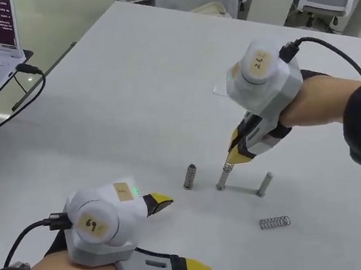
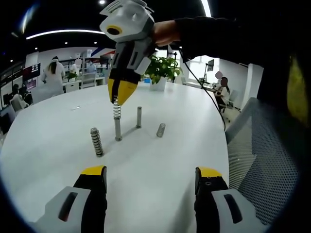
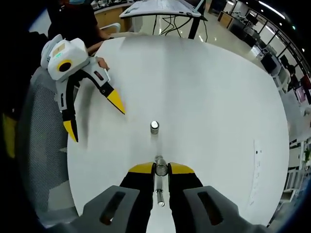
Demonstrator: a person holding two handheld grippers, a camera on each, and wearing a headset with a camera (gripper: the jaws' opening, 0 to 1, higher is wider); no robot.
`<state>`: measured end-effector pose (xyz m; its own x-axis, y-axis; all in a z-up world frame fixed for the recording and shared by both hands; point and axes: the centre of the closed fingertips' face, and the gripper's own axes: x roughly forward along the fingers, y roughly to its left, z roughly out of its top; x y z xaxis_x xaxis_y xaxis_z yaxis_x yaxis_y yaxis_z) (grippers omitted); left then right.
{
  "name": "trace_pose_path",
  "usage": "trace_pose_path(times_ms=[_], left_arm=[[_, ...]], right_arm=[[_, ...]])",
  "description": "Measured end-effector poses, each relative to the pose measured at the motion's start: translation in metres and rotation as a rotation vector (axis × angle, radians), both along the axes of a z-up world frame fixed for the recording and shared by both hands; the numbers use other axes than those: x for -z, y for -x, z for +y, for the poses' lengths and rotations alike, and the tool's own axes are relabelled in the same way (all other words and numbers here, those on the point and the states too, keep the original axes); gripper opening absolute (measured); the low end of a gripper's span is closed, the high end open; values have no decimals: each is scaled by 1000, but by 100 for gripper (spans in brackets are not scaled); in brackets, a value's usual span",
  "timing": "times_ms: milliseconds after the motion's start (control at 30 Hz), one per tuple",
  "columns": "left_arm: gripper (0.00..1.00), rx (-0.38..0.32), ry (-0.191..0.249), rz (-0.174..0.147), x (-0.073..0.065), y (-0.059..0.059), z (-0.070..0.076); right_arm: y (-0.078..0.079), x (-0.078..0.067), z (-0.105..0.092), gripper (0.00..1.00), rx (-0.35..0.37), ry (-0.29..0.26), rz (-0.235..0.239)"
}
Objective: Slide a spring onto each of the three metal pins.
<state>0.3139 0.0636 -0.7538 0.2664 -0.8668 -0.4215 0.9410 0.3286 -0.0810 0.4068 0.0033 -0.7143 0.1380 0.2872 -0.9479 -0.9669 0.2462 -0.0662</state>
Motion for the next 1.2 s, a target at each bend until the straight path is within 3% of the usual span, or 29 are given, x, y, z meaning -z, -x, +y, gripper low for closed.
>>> trace_pose_path(times_ms=[1200], left_arm=[[69,-3,-8,5,1,1,2]], right_arm=[[-2,40,-2,8,29,-2,25]])
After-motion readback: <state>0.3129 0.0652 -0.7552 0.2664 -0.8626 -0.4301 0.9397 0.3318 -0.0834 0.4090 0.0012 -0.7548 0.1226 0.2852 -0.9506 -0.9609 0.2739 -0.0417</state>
